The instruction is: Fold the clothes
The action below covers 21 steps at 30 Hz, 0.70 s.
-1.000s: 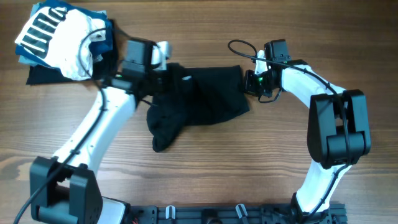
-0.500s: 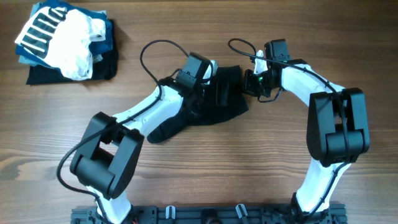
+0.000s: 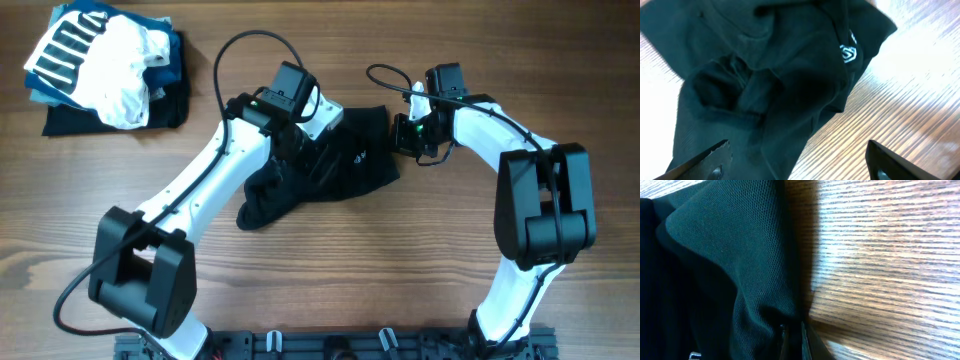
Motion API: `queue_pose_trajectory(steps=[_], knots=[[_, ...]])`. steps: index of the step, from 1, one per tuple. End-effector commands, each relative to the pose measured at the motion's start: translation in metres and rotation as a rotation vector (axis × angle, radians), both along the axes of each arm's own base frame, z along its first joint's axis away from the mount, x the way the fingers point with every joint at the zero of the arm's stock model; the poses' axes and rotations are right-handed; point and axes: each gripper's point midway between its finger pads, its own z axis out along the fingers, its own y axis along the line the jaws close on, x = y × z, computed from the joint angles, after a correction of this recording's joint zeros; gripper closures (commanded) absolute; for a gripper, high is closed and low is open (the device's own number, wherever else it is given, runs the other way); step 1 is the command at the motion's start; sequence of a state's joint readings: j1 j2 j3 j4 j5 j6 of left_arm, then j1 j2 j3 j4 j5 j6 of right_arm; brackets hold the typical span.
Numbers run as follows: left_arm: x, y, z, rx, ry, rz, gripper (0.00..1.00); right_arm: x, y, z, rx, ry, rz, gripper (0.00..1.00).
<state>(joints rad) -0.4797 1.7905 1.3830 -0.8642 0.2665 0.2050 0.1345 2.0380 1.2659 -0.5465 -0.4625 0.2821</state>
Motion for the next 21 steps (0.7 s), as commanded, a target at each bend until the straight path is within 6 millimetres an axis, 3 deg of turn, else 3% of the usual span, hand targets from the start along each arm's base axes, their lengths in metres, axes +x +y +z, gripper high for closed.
queue_pose_trajectory(steps=[1,5,7,8,10,11,15,16,18,20,21], knots=[[0.000,-0.003,-0.019,0.022,0.004,-0.107,0.17,0.005,-0.002,0.012,-0.020,-0.041,0.013,0.89],[0.009,-0.005,-0.049,0.041,0.030,-0.103,0.20,0.005,-0.002,0.012,-0.021,-0.041,0.013,0.87],[0.009,-0.005,-0.061,0.051,0.051,-0.103,0.28,0.005,-0.003,0.011,-0.028,-0.043,0.011,0.87],[0.008,-0.005,-0.065,0.054,0.060,-0.100,0.37,0.005,-0.004,0.011,-0.029,-0.043,0.011,0.86],[0.010,-0.006,-0.062,0.047,0.056,-0.077,0.85,0.005,-0.004,0.011,-0.034,-0.043,0.008,0.86],[0.016,-0.009,-0.055,0.031,0.049,-0.035,0.96,0.005,-0.004,0.011,-0.034,-0.042,0.007,0.86],[0.054,-0.024,0.027,-0.089,-0.051,0.158,0.96,0.005,-0.004,0.011,-0.034,-0.042,0.008,0.87],[0.063,-0.013,0.047,-0.092,-0.078,0.226,0.96,0.005,-0.004,0.011,-0.035,-0.040,0.009,0.87],[0.074,0.012,0.060,-0.077,-0.093,0.367,0.96,0.004,-0.004,0.011,-0.035,-0.039,0.010,0.88],[0.080,0.058,0.050,0.003,-0.055,0.520,0.96,0.005,-0.004,0.011,-0.035,-0.040,0.010,0.88],[0.081,0.091,0.045,0.082,-0.048,0.631,0.96,0.004,-0.004,0.011,-0.036,-0.042,0.016,0.88]])
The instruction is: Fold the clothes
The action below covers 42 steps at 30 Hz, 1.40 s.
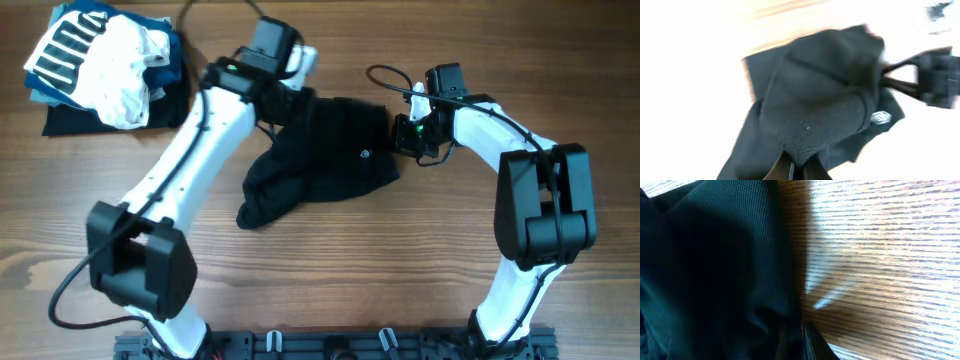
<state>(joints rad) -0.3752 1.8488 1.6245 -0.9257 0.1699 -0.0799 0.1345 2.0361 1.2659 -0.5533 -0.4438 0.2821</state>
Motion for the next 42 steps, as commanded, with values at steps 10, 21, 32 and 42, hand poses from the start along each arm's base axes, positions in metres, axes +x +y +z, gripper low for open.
queue_pose_trajectory(steps=[10,21,32,42], knots=[[0.014,0.220,-0.010,0.214,0.089,0.680,0.96,0.004,0.024,0.067,0.009,-0.186,0.239,0.89],[-0.002,0.255,-0.014,0.277,0.133,0.763,0.30,-0.002,0.063,0.124,-0.142,-0.388,0.360,0.28],[-0.112,0.085,-0.048,0.278,0.458,0.271,0.00,0.019,-0.004,0.120,-0.173,-0.343,0.185,0.10],[-0.180,0.064,-0.120,0.455,0.490,0.352,0.15,0.013,-0.006,0.116,-0.181,-0.318,0.192,0.09]])
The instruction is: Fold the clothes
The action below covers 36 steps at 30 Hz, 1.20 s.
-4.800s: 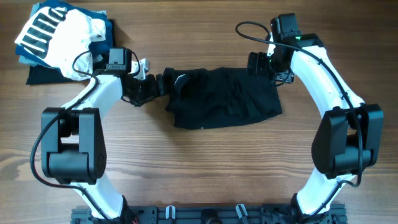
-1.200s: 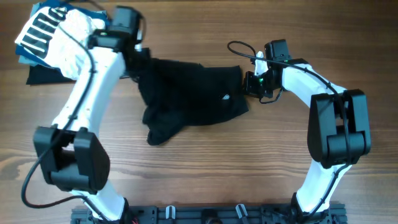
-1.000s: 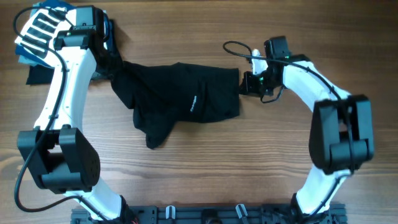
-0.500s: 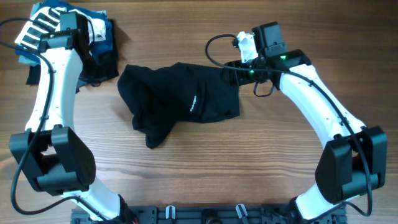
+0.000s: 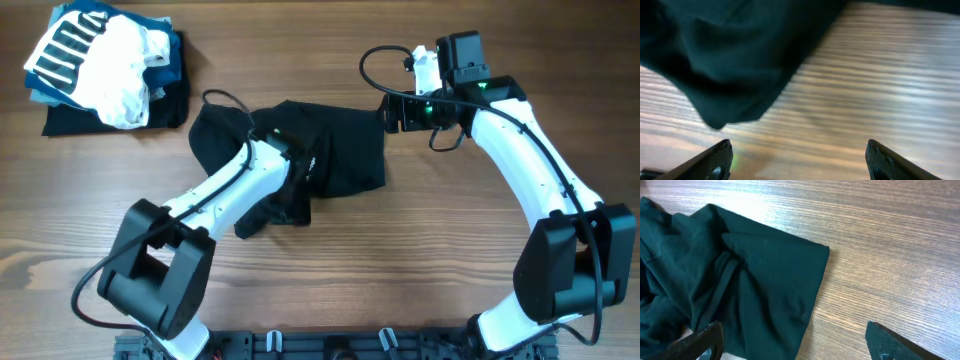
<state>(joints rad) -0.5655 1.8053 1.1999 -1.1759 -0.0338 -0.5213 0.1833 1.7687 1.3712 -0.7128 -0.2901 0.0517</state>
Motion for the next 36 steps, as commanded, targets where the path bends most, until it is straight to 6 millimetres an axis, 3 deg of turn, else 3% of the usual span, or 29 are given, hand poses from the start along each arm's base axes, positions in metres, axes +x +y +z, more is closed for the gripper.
queue_pose_trajectory(steps=[1,5,9,13,16,19,21,23,28,31,32,33,34,36], knots=[[-0.003,0.011,-0.016,0.036,-0.036,0.069,0.14,0.001,-0.003,-0.003,-0.011,0.007,-0.008,0.09],[0.008,0.034,-0.029,0.053,-0.073,0.165,0.14,0.001,-0.004,-0.004,-0.017,0.006,-0.004,0.08],[0.003,0.058,-0.046,0.061,-0.059,0.243,0.34,0.001,-0.004,-0.004,-0.017,0.005,-0.005,0.08],[0.004,0.057,-0.049,0.053,-0.067,0.244,0.94,0.003,-0.004,-0.003,-0.012,-0.001,-0.011,0.07],[0.003,0.053,-0.047,0.035,-0.059,0.247,0.96,0.003,-0.004,-0.003,-0.012,-0.001,-0.012,0.07],[0.021,0.026,-0.008,-0.072,-0.108,0.226,0.96,0.003,-0.004,-0.003,-0.012,-0.001,-0.011,0.08],[0.041,-0.004,0.031,-0.166,-0.238,0.165,0.96,0.003,-0.004,-0.003,-0.012,0.001,-0.013,0.08],[0.061,-0.031,0.056,-0.257,-0.369,0.118,0.96,0.003,-0.004,-0.003,-0.011,0.000,-0.014,0.08],[0.115,-0.048,0.060,-0.294,-0.581,0.119,0.96,0.003,-0.004,-0.003,-0.011,0.001,-0.013,0.08],[0.151,-0.060,0.039,-0.292,-0.668,0.078,0.96,0.001,-0.004,-0.004,-0.013,0.008,-0.013,0.08],[0.156,-0.063,0.030,-0.292,-0.671,0.077,0.92,0.001,-0.004,-0.004,-0.013,0.009,-0.013,0.08],[0.160,-0.066,0.020,-0.290,-0.668,0.075,0.68,0.000,-0.004,-0.004,-0.013,0.011,-0.014,0.08],[0.162,-0.065,0.009,-0.273,-0.660,0.077,0.05,0.000,-0.004,-0.004,-0.013,0.012,-0.014,0.07],[0.165,-0.055,0.008,-0.247,-0.658,0.093,0.00,0.000,-0.004,-0.004,-0.013,0.011,-0.014,0.08]])
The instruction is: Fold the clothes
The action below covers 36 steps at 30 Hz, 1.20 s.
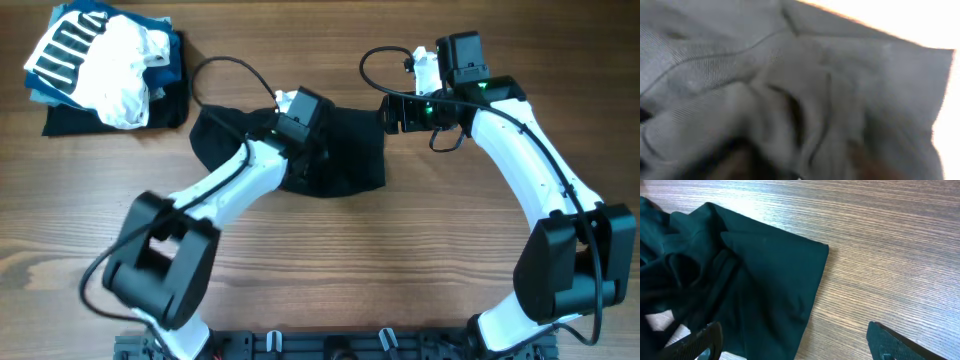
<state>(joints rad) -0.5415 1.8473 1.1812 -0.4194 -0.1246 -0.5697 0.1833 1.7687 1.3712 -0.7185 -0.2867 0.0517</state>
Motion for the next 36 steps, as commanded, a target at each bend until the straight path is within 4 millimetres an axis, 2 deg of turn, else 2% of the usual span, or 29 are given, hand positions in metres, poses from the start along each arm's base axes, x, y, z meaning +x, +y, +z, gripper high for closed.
queue_pose_trajectory(steps=[1,3,4,5,6,8,9,11,15,17,19,23,27,30,31,33,34,35,36], knots=[[0.011,0.021,0.017,0.037,-0.025,0.043,0.00,0.002,-0.003,-0.003,-0.009,0.004,-0.012,0.08],[0.021,0.050,0.093,0.001,-0.124,0.091,0.00,0.002,-0.003,-0.003,-0.009,0.002,-0.012,0.07],[0.021,0.067,0.122,-0.020,-0.170,0.128,0.00,0.002,-0.003,-0.003,-0.009,0.002,-0.012,0.08],[0.017,0.088,0.143,-0.035,-0.200,0.172,0.00,0.002,-0.003,-0.003,-0.008,0.002,-0.012,0.08],[0.012,0.108,0.152,-0.049,-0.196,0.211,0.00,0.002,-0.003,-0.003,-0.008,0.002,-0.012,0.07],[-0.003,0.147,0.141,-0.054,-0.091,0.297,0.00,0.003,-0.003,-0.002,-0.008,-0.002,-0.011,0.08],[-0.013,0.163,0.124,-0.071,-0.010,0.332,0.00,0.003,-0.003,-0.002,-0.008,-0.002,-0.011,0.07],[-0.028,0.177,0.091,-0.120,0.132,0.373,0.00,0.003,-0.003,-0.002,-0.008,-0.002,-0.011,0.08],[-0.043,0.182,0.038,-0.197,0.275,0.407,0.00,0.003,-0.003,-0.003,-0.009,-0.001,-0.010,0.08],[-0.037,0.185,0.016,-0.218,0.273,0.417,0.02,0.003,-0.003,-0.002,-0.009,-0.001,-0.010,0.07],[-0.029,0.192,-0.002,-0.224,0.260,0.435,0.10,0.003,-0.003,-0.003,-0.009,-0.001,-0.010,0.07],[-0.027,0.203,-0.028,-0.230,0.306,0.494,0.20,0.003,-0.003,-0.003,-0.009,-0.001,-0.010,0.07],[-0.019,0.207,-0.038,-0.232,0.293,0.500,0.26,0.003,-0.003,-0.002,-0.009,-0.002,-0.011,0.07],[-0.014,0.207,-0.044,-0.233,0.282,0.498,0.37,0.003,-0.003,-0.002,-0.008,-0.004,-0.011,0.08],[-0.014,0.212,-0.048,-0.207,0.281,0.509,0.54,0.004,-0.003,-0.002,-0.008,-0.005,-0.012,0.07],[-0.018,0.220,-0.050,-0.158,0.286,0.530,0.96,0.005,-0.004,-0.002,-0.009,-0.002,-0.031,0.08],[-0.020,0.221,-0.050,-0.150,0.292,0.533,0.96,0.005,-0.004,-0.002,-0.002,0.001,-0.048,0.10],[-0.022,0.221,-0.049,-0.147,0.296,0.530,0.96,0.006,-0.003,-0.001,0.011,0.002,-0.062,0.20],[-0.025,0.221,-0.044,-0.142,0.301,0.527,0.96,0.006,0.005,0.002,0.053,0.006,-0.052,0.46]])
